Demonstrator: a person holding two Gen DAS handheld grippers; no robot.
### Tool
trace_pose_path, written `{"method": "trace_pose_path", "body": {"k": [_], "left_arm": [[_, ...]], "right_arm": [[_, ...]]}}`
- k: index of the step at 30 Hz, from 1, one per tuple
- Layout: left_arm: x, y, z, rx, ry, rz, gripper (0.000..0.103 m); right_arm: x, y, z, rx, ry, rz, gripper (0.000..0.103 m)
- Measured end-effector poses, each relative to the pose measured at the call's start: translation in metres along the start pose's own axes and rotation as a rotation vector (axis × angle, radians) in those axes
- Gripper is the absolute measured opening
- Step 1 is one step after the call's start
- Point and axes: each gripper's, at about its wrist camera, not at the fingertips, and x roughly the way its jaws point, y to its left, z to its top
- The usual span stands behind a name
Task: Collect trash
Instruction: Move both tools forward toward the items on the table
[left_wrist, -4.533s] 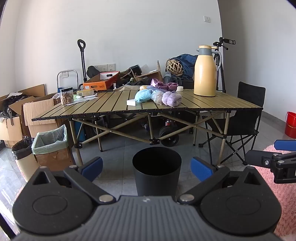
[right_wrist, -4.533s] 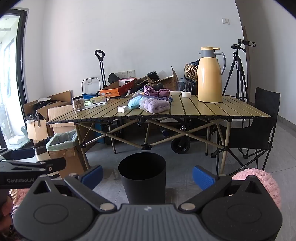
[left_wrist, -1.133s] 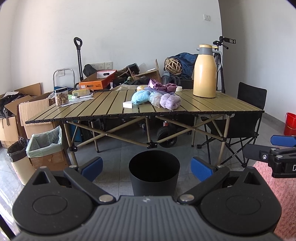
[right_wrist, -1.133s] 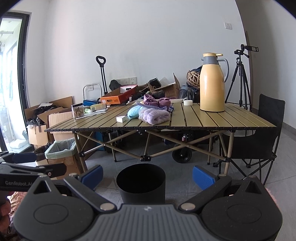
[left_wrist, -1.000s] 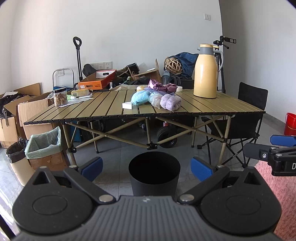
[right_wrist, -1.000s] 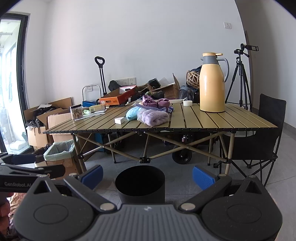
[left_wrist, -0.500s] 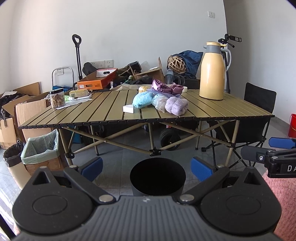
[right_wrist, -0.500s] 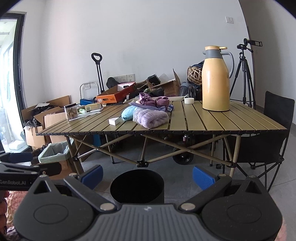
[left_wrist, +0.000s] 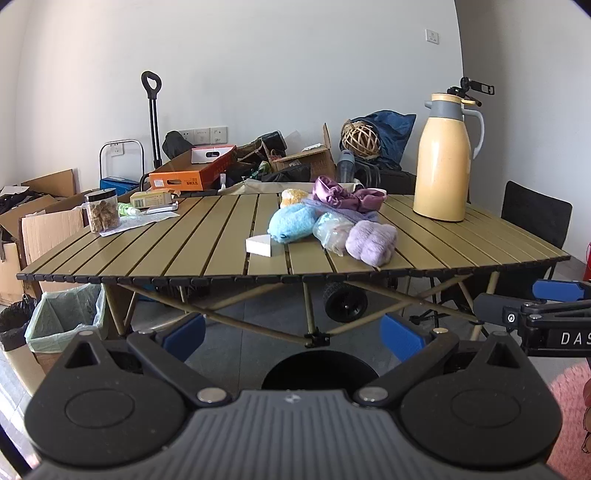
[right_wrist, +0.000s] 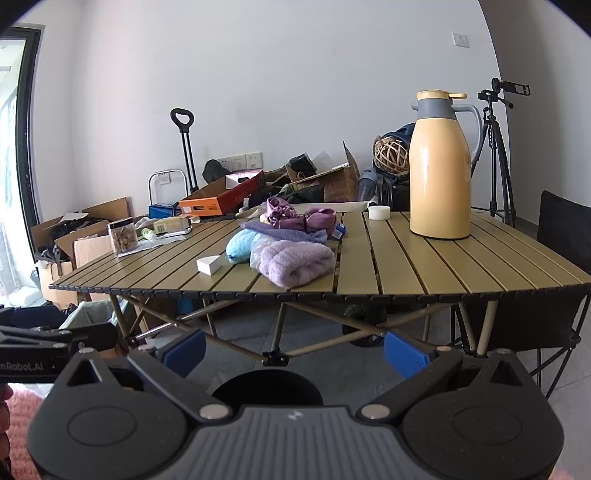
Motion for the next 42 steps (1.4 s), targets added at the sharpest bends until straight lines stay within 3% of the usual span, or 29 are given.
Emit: {"method": "trace_pose_path", "body": {"k": [24,37,42], "left_arm": [[0.104,0.031,0.064,-0.034,-0.095,0.067,0.103],[0.155,0.039,0.07,-0.071,-0.092,0.085,0.103],[0.172,0.043,0.066,-0.06,-0.076,0.102,0.103]], "right_arm": [[0.124,0.009,0.056,-0.038,-0.048,-0.029,0.103],[0.187,0.017,0.051,-0.037,-0.005,-0.079,0.103],[0.202,0.016,0.045,-0.003,-0.03,-0.089,0.103]]}}
